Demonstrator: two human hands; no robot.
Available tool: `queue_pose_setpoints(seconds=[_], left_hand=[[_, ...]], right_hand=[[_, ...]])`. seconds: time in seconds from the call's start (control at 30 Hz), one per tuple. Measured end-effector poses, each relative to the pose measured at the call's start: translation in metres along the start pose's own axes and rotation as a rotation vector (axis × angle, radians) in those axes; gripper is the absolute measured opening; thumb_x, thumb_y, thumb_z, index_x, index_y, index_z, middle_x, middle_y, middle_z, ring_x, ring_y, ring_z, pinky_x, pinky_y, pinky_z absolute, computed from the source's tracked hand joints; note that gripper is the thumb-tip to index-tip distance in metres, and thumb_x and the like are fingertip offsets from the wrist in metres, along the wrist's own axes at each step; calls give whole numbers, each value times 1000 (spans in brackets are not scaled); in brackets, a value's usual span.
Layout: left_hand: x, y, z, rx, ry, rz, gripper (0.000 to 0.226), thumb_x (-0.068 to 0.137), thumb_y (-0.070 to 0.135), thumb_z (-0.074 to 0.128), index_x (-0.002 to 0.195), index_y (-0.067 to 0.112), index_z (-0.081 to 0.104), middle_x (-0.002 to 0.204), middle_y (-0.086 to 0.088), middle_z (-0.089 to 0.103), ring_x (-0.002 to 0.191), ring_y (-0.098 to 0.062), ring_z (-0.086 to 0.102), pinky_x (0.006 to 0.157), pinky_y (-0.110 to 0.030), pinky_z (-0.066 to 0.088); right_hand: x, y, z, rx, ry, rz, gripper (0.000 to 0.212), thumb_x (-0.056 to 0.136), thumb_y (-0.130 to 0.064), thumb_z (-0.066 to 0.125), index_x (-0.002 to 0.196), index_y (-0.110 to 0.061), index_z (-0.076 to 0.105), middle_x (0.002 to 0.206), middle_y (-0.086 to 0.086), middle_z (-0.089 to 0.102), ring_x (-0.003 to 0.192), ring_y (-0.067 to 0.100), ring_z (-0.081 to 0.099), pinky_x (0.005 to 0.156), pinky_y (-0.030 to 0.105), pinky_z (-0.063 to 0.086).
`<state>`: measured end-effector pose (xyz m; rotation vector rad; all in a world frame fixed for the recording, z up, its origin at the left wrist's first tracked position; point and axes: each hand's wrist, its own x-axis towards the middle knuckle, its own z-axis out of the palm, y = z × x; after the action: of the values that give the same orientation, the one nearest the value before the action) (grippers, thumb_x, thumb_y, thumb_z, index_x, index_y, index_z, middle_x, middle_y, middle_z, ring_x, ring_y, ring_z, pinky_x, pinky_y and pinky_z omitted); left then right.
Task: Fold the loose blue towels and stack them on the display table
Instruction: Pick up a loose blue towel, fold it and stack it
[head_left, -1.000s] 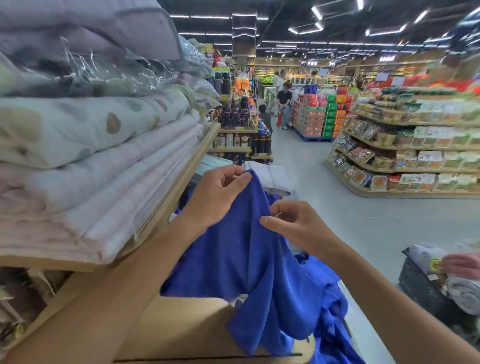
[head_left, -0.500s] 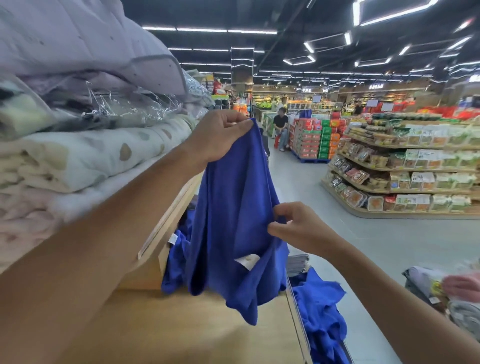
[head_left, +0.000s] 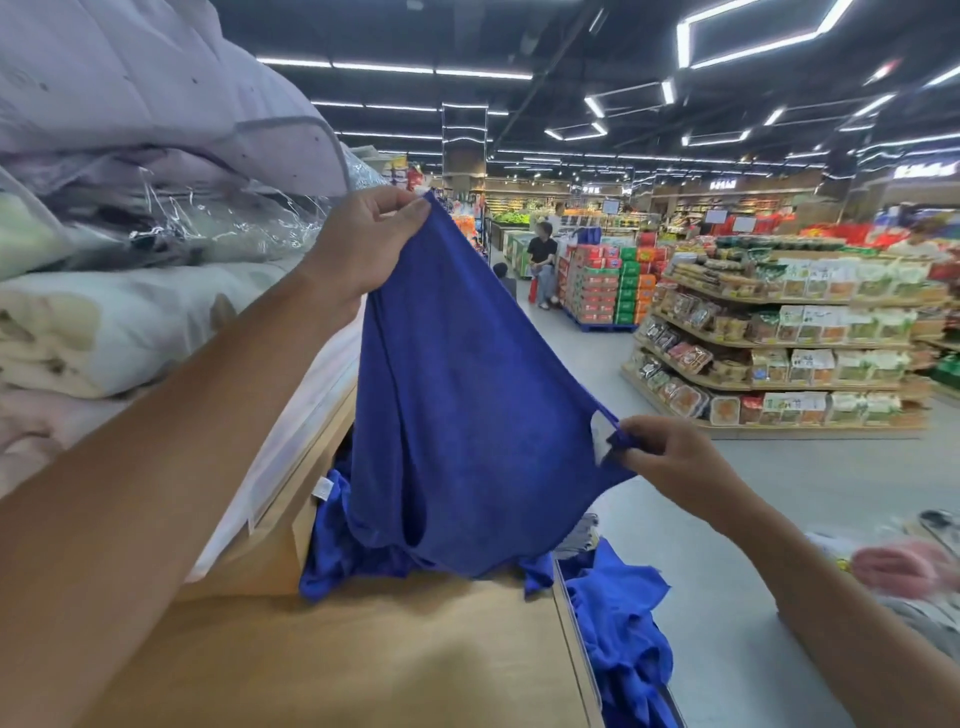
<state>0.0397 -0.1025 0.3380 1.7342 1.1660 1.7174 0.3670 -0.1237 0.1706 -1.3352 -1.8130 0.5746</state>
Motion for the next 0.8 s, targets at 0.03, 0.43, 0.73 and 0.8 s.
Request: queue_pose_setpoints(seconds=[0.03,0.43,0.73,0.8], left_hand=[[-3,-1,-1,-4,13,6,20,101,22,62,85,24,72,67,13,72,60,1,66,54,-17,51],[-127,-36,-27,-193,190,-59,25,98,30,58,80,32,76,79,11,70,75,-7,59,68,-27,47],[-225,-62,-74,-230,235,-102,18,102,31,57,93,26,71,81,10,69,68,-9,60,55,-24,48],[-247,-76,-80,-209,230,-133,16,101,33,57,96,25,70,80,13,70,67,-4,62,55,-19,49]], right_hand=[[-1,3,-5,92,37,5,26,90,8,66,89,-17,73,74,-7,75,67,5,63,66,21,50],[-18,47,-48,783,-7,33,26,77,-51,85,89,-29,82,106,-2,79,101,13,74,84,28,60],[-53,67,-28,710,-210,38,16,88,-41,67,92,-36,82,95,-19,78,90,-2,73,82,17,57],[-68,64,-6,742,-157,9,24,80,-37,83,95,-19,81,95,0,80,85,14,76,81,28,61]])
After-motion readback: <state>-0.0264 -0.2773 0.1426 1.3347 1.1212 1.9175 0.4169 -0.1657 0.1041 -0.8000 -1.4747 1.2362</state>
